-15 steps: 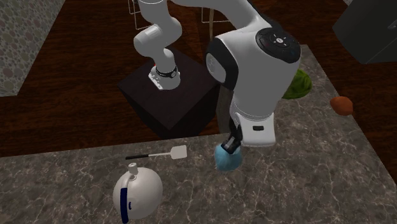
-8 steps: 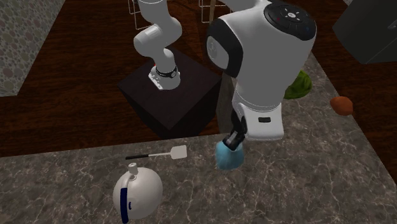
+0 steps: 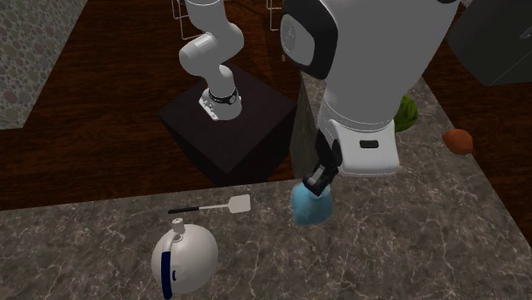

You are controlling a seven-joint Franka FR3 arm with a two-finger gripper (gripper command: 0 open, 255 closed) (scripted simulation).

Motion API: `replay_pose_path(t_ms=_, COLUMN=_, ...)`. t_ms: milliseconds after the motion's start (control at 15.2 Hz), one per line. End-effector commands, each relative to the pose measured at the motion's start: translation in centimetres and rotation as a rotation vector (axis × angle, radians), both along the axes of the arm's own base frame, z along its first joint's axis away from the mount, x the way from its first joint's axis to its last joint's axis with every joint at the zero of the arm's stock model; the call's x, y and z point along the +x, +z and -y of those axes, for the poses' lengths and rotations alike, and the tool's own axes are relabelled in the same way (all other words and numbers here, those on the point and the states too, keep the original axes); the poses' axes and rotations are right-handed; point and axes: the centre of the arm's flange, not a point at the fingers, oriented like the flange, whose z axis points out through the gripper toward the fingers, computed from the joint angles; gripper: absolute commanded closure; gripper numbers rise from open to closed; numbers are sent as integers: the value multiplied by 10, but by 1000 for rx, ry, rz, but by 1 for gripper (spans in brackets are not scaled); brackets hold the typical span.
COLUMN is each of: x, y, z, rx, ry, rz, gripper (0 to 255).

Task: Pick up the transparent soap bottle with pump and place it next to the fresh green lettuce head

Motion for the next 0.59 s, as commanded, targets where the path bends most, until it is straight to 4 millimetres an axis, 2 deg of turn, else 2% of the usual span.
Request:
replay_pose_path(t_ms=0, x=0, y=11, z=1, rx=0, ry=0, rz=0, gripper=255)
replay_pose_path(t_ms=528, x=0, y=53, z=1, rx=0, ry=0, rz=0, gripper=255)
